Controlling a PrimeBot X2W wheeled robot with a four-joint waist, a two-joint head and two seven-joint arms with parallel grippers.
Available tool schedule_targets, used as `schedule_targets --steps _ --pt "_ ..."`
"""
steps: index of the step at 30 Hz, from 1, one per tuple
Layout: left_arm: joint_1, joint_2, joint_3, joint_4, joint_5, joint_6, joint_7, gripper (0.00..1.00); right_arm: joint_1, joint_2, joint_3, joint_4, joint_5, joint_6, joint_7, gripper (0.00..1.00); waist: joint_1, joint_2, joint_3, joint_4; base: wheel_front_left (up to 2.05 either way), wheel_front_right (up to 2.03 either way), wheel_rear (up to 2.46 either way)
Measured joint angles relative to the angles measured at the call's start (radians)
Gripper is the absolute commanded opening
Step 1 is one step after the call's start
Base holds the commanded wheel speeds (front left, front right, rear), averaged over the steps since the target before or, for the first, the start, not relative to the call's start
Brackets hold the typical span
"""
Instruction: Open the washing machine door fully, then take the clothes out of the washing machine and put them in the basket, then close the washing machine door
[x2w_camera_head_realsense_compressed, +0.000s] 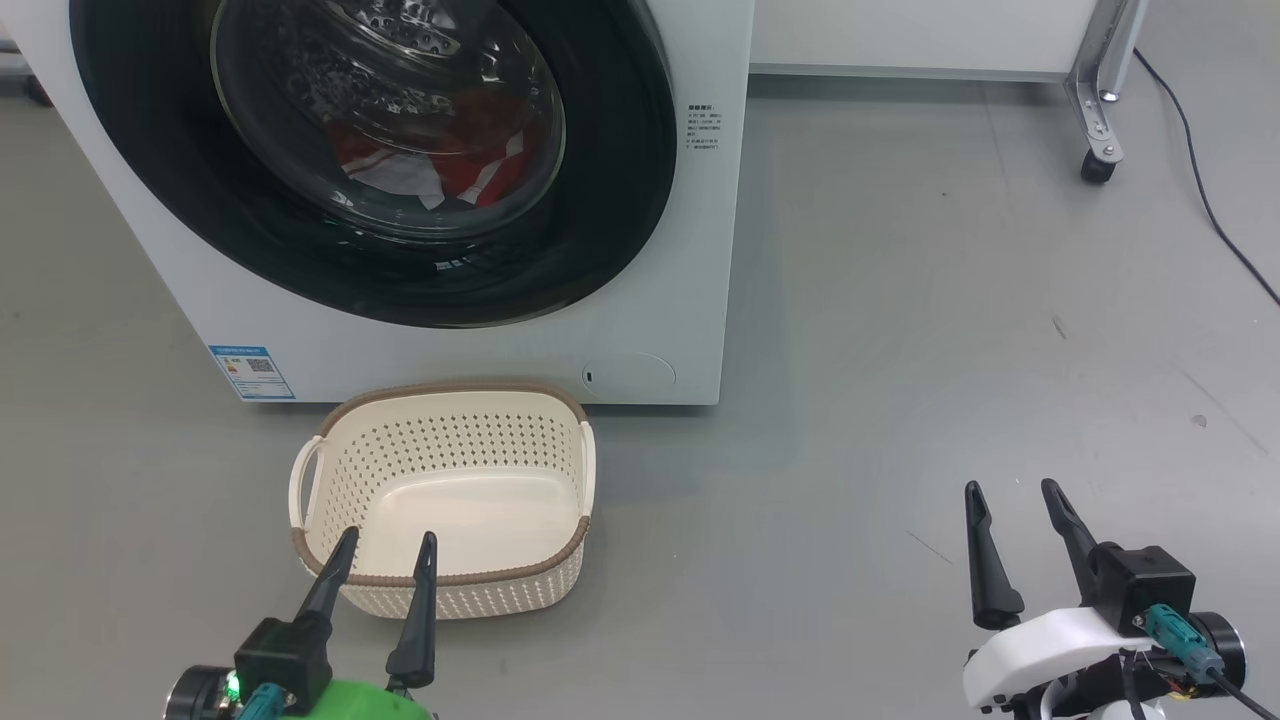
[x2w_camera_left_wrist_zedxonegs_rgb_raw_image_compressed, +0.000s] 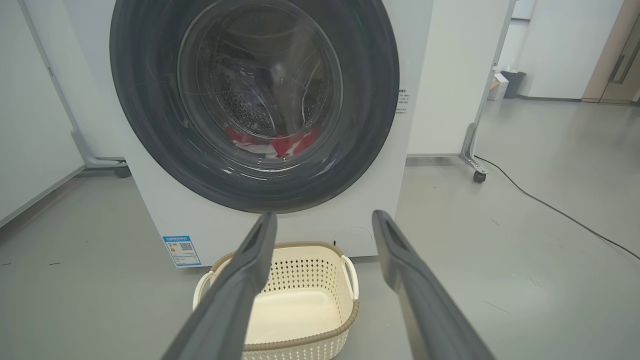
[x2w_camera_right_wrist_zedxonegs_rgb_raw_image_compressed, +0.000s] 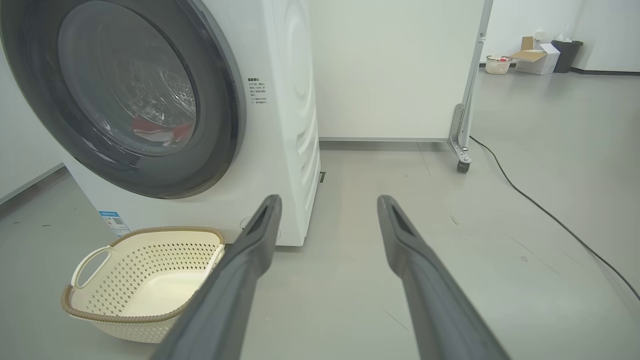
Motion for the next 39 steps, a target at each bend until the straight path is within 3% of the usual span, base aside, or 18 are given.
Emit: schedule_targets --steps 25,39 --pt "-0.005 0.0 -0.011 0.01 0.0 0.001 0.0 1.0 -0.015 0.0 0.007 0.015 -0.001 0.0 0.0 1.0 0.0 0.0 0.013 0.005 0.0 0.0 0.0" --pt "-0.059 -0.001 -0.035 -0.014 0.0 0.002 0.0 1.0 -0.113 -0.03 0.015 -0.012 -0.027 0.022 0.0 1.0 0.0 0.0 0.101 0.024 0.0 0.0 0.0"
